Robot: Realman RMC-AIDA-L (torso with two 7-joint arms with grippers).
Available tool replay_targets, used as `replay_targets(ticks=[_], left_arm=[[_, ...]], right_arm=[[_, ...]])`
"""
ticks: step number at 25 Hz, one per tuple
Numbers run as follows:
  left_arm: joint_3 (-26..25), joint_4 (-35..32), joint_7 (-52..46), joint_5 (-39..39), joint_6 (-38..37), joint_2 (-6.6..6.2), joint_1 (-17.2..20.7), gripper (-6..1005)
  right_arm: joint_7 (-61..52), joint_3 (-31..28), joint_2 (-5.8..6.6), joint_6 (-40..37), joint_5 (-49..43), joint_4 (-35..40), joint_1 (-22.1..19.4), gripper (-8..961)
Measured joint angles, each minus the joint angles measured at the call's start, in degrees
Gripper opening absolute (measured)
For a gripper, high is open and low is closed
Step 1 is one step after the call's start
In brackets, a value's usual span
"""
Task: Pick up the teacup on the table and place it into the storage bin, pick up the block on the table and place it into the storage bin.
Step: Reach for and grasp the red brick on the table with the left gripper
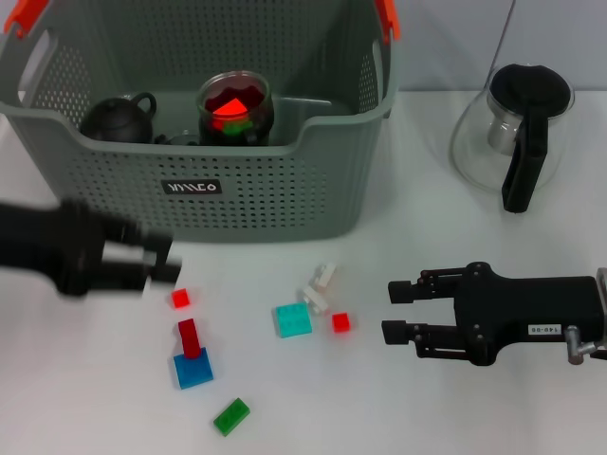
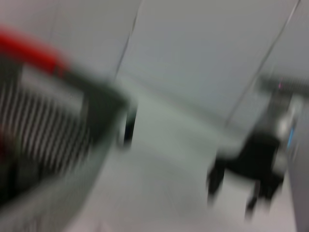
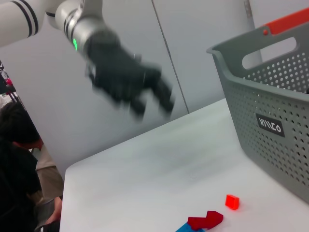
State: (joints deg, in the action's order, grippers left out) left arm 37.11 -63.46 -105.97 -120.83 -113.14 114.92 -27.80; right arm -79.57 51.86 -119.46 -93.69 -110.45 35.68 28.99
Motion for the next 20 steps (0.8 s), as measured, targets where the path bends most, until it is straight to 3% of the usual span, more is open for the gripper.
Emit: replay_targets(ticks=[5,10,14,16,20], left_arm=[[6.33,-4.95,-0.38,-14.44,1.13,2.15,0.72,431],[10.34,-7.1,-1.14,-25.7,4.83,5.99,-1.29,431],[12.37,-7.64,-1.87,-30.29,8.52,8.57,-2.69,431],[13.48,-7.62,-2.99,-31.09,9.83,9.11,-3.11,431],[16.2,-7.38,-7.48,-31.24,10.67,8.99,-3.51,430]], right_arm=[[0.03,0.0,-0.07,0.01,-0.2,0.0,0.06,577],[-0.06,0.0,-0.07,0.01,-0.21,0.0,0.09,577],[-0.08,0.0,-0.07,0.08,-0.21,-0.04,0.11,577],[-0.15,0.0,-0.08,0.09,-0.21,-0.06,0.1,577],[-0.15,0.0,-0.07,0.1,-0.1,-0.08,-0.02,577]])
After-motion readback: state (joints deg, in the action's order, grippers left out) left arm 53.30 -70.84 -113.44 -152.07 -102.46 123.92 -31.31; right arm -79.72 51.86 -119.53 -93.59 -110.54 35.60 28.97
